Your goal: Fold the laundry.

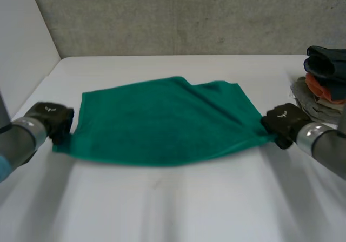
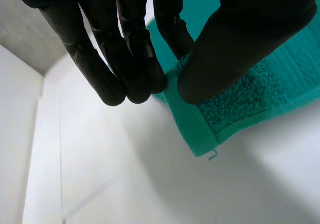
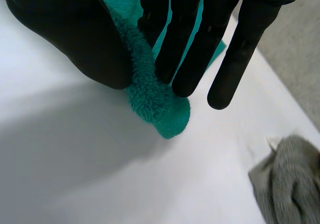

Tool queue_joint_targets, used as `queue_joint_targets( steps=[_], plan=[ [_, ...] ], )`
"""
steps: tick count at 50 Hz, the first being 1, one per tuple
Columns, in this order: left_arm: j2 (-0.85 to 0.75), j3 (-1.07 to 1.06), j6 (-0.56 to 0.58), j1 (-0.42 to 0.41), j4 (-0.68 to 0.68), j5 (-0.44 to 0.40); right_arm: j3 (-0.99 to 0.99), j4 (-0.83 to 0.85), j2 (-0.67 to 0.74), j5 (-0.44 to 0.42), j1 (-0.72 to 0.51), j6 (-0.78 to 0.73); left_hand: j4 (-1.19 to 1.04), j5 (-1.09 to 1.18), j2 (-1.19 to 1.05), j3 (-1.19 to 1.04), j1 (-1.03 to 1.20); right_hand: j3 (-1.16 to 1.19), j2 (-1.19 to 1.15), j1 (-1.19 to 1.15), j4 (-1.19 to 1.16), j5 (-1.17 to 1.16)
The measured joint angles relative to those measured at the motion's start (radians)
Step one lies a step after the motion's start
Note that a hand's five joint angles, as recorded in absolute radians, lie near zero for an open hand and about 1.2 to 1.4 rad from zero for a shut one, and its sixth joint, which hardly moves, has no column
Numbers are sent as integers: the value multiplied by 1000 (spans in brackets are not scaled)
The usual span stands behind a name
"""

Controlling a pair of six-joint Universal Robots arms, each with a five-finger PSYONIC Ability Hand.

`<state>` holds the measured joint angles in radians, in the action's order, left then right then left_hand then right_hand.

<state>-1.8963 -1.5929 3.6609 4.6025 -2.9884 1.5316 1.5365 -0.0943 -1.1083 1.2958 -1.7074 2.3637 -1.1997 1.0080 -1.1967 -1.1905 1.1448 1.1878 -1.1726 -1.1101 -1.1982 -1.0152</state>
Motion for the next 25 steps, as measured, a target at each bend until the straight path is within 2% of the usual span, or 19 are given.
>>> queue_joint_targets(
  steps=[2,8,12,17,21,25],
  plan=[
    [21,-18,26,13,35,-7,15,-49,-32,3,13,-20,0,0,0,0,0,0,0,0,0,0],
    [141,-115,209,84,246,-63,123,-327,-194,18,86,-192,0,0,0,0,0,0,0,0,0,0],
    [195,-148,302,106,335,-98,171,-406,-252,8,110,-295,0,0,0,0,0,0,0,0,0,0],
    [205,-130,346,102,349,-116,159,-369,-241,-3,109,-309,0,0,0,0,-1,0,0,0,0,0],
    [136,-39,331,73,277,-101,75,-245,-155,-4,81,-206,0,0,0,0,0,0,0,0,0,0],
    [23,96,267,38,206,-55,-20,-108,-54,9,47,-98,0,0,0,0,0,0,0,0,0,0]
  ],
)
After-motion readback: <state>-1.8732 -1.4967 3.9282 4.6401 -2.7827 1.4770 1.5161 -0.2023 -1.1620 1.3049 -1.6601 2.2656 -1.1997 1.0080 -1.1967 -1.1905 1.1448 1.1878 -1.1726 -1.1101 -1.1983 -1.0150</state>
